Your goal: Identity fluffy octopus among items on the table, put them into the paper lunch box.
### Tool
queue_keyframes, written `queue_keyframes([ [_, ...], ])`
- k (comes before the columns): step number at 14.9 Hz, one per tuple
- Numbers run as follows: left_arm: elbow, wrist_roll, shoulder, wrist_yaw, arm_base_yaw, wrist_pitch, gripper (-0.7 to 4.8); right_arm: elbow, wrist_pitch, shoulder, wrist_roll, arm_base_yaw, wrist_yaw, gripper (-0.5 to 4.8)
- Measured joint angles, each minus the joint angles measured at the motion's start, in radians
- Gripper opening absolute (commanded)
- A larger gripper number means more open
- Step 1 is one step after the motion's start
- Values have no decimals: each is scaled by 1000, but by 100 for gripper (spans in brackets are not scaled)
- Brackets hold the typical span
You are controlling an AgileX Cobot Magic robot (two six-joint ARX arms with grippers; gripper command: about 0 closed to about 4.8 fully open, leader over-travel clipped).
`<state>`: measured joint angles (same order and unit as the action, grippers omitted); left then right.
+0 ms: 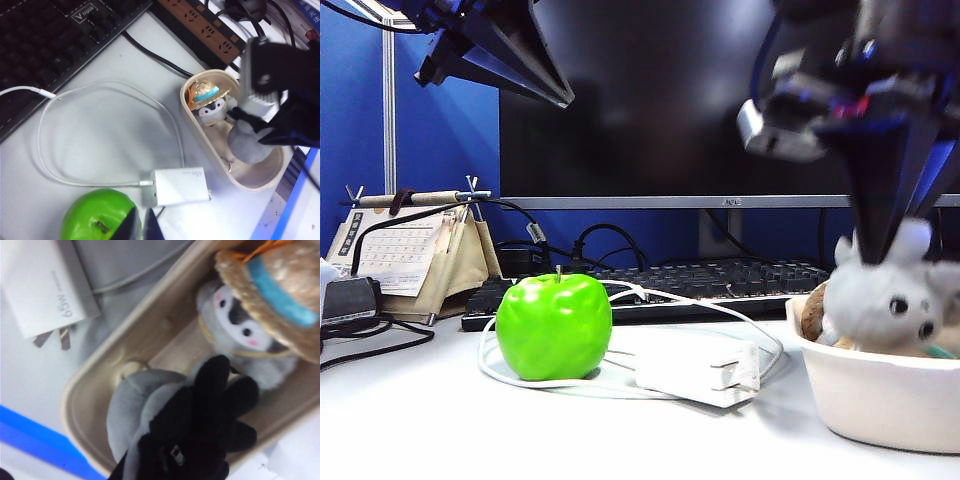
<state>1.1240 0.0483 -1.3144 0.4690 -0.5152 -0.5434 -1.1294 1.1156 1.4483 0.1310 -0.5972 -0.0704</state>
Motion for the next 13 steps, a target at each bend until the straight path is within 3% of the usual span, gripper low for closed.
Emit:
queue_keyframes([
  [13,0,0,0,0,0,-3,29,0,27,63,0,0,-14,-1],
])
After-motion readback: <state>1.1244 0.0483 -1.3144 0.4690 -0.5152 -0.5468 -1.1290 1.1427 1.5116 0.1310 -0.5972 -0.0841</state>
